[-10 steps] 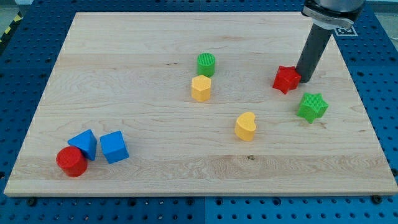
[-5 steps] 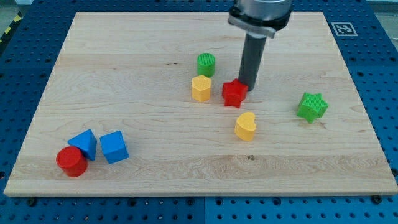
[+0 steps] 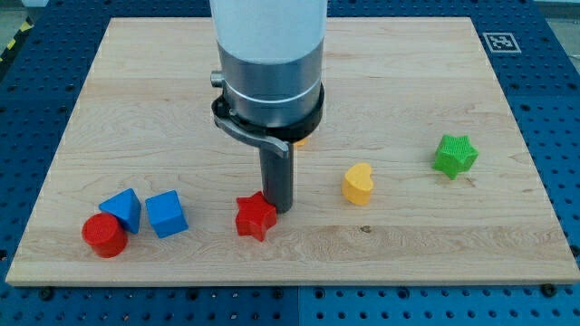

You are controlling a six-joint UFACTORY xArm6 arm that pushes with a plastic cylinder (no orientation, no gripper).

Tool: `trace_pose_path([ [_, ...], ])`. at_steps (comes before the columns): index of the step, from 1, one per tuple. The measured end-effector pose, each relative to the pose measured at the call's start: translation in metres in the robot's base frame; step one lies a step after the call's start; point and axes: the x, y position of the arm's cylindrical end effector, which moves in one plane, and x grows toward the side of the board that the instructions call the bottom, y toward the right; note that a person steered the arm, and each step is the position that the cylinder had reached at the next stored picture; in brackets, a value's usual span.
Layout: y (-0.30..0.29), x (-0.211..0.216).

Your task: Push the red star closer to the blue triangle

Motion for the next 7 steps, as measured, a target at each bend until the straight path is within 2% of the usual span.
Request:
trace_pose_path([
  [1,0.04,0.034],
  [2,0.035,0.052],
  [5,-0.054,-0.001],
  [7,-0.106,-0.02],
])
